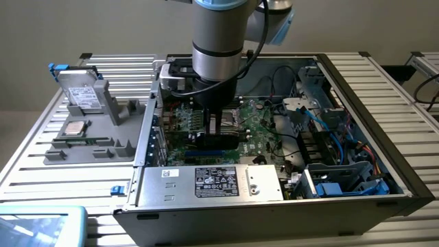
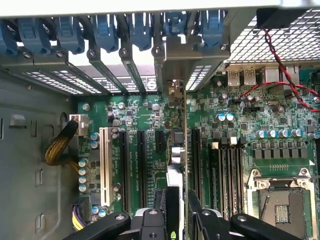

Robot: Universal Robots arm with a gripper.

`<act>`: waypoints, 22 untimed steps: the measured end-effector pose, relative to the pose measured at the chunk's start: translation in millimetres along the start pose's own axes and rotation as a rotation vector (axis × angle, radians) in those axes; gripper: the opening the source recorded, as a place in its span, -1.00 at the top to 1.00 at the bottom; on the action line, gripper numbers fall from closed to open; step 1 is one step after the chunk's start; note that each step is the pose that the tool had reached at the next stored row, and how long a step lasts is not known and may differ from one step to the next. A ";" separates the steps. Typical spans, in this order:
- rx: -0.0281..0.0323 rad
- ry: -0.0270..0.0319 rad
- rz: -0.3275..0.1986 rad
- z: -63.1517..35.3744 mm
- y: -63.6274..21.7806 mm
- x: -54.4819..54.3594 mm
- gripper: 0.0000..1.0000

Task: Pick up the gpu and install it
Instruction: 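Insert the gpu into the slot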

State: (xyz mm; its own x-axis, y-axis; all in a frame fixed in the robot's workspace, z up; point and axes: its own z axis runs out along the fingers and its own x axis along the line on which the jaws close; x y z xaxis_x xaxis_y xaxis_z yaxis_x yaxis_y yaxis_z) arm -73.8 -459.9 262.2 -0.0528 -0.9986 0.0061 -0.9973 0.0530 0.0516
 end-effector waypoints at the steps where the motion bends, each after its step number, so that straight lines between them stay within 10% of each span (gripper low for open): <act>1: 0.0000 0.0000 0.000 0.0 0.1 0.0 0.44; 22: 0.0000 0.0001 0.000 3.2 4.3 -2.6 0.44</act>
State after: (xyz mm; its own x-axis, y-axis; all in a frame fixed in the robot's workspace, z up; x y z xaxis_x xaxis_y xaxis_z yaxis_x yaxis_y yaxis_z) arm -78.1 -457.1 259.2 -0.0530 -0.9986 0.0063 -0.9972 0.0532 0.0516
